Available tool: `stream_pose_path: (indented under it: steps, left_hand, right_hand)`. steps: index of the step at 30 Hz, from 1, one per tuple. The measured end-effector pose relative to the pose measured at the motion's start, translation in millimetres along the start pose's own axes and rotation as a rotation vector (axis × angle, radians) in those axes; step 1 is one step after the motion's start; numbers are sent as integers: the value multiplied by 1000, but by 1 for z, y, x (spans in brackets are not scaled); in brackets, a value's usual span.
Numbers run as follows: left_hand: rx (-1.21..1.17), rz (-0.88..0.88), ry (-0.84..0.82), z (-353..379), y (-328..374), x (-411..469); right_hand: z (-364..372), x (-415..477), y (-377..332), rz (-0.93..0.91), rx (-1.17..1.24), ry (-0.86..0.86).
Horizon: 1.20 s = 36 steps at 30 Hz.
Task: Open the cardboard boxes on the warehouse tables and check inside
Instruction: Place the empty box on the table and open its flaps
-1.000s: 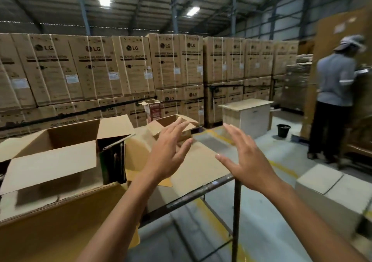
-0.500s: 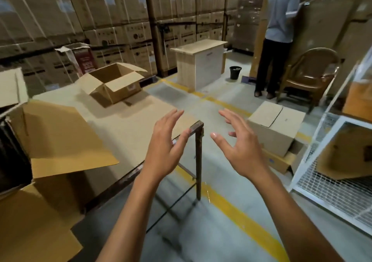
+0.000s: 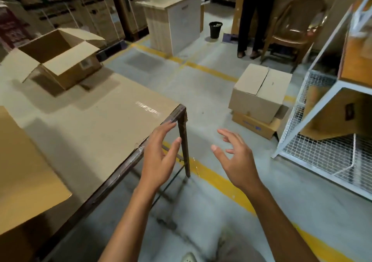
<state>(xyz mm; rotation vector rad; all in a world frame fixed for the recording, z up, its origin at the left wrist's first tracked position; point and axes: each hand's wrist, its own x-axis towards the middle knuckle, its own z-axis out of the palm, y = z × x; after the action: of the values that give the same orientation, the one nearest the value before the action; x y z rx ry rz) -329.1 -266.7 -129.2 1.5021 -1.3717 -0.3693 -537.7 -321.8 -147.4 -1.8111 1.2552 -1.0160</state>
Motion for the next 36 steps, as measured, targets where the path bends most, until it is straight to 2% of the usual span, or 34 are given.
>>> stream_pose_path:
  steps: [9,21,28,36]
  left_hand:
    - [1,-54,-25,94,-41,103]
    - [140,-145,15,221,-58,233]
    - [183,-202,55,242,-90,293]
    - [225,-246,232,224,-155,399]
  right_hand:
    - [-26,123,79,35,-40,-7]
    - [-68,310,171,18,-57,-180]
    - [-48,397,188,-58,-47,-248]
    - [22,534,180,-158,-23,-331]
